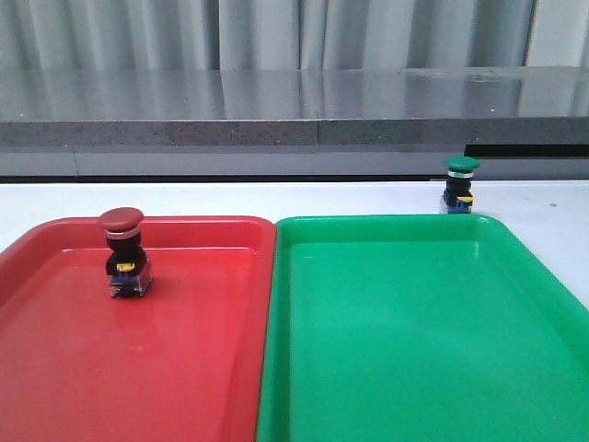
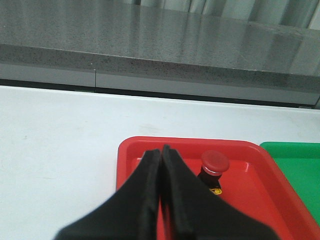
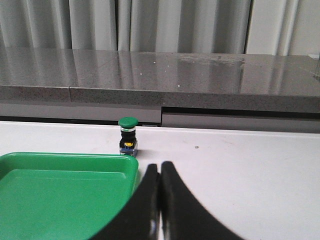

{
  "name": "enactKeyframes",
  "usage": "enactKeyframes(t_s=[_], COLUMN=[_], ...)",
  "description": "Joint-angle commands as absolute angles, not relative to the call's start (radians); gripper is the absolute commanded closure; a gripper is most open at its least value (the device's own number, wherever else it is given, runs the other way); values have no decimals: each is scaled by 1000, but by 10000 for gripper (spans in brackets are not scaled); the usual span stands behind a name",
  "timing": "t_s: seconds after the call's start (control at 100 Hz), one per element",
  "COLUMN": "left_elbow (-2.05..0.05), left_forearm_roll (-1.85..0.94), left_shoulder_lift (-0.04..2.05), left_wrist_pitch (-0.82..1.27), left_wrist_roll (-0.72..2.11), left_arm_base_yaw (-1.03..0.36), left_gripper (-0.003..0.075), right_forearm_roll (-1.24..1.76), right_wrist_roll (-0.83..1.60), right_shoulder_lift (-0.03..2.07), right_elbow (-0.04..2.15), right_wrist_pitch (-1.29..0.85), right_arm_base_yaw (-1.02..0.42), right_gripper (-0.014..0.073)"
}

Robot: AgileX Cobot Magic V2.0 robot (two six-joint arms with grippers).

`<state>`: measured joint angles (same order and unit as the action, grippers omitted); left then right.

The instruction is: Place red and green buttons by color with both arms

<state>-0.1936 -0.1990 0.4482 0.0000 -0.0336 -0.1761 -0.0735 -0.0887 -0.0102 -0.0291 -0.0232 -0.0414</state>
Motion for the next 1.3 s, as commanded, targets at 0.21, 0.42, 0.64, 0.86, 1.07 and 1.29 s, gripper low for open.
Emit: enactKeyframes(t_s=[0.21, 0.42, 0.64, 0.86, 1.07, 1.29], left_elbow=[-219, -153, -63, -7, 26, 26], left_forearm_roll=[-148, -53, -31, 0, 11, 7], left_shoulder_lift=[452, 282, -17, -34, -39, -39], left_wrist_pitch=[-138, -73, 69, 83, 47, 45], left_wrist_roll=[-32, -32, -32, -32, -32, -32], left_arm_base_yaw=[-160, -127, -114, -114, -114, -114], left_gripper=[739, 739, 739, 739, 739, 739], right_forearm_roll=[-72, -72, -72, -72, -72, -72], right_wrist_roll=[-88, -88, -88, -88, -88, -88], right_shoulder_lift=[-27, -27, -27, -26, -26, -26], right_elbow=[-13, -13, -13, -13, -13, -13], right_wrist_pitch=[66, 66, 66, 66, 66, 66], right_arm_base_yaw=[-36, -36, -36, -36, -36, -36], right_gripper=[660, 660, 660, 660, 660, 660])
